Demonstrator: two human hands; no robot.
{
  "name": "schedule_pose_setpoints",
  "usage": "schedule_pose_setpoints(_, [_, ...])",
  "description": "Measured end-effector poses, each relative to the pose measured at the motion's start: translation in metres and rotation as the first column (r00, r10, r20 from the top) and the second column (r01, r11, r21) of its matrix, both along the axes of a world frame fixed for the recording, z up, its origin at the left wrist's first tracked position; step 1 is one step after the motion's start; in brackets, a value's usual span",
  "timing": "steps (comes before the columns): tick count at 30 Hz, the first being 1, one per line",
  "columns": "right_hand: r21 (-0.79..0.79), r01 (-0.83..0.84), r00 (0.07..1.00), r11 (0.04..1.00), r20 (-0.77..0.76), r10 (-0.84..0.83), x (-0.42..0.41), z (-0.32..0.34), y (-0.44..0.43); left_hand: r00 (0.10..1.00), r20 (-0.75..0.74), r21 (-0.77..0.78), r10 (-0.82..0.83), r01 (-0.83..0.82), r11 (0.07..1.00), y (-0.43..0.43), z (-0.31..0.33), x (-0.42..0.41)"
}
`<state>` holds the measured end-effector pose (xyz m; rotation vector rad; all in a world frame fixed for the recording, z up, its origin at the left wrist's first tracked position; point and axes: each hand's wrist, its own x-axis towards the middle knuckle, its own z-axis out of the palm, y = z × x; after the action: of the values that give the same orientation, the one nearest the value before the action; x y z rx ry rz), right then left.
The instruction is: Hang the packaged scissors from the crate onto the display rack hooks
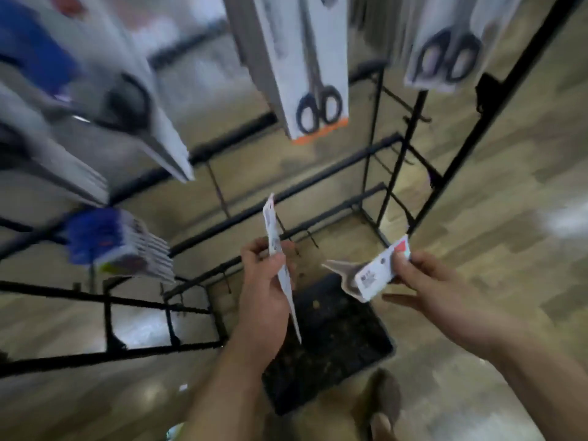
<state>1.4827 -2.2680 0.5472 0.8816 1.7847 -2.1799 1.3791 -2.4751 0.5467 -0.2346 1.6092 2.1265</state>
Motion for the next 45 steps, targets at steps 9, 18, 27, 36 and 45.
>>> schedule_pose_setpoints(9, [0.032,-0.198,0.904,0.980,-0.380,0.195,-0.002,0.172,-0.056,0.685,-0.716,-0.176,0.137,-0.367,0.914,-0.055,0.187,0.034])
schedule_pose_setpoints(18, [0.701,0.187,0.844,0.688,-0.473,0.252,0.004,0.217,-0.124,0.652,-0.754,-0.214,0.084,-0.364,0.906,-0.155,0.244,0.045])
schedule_pose_setpoints(27, [-0.056,0.311,0.775,0.949,-0.564,-0.287,0.005,0.242,-0.197,0.866,-0.496,-0.047,0.070,-0.107,0.993,-0.173,0.211,0.063])
schedule_pose_setpoints(36, [0.002,-0.116,0.778,0.993,-0.622,0.093,-0.033,0.245,-0.197,0.855,-0.438,0.156,0.278,-0.233,0.960,-0.132,0.231,0.044])
schedule_pose_setpoints(45, [-0.240,-0.098,0.850,0.966,-0.526,-0.044,-0.079,0.221,-0.139,0.758,-0.454,0.136,0.469,-0.461,0.877,-0.091,0.236,0.019])
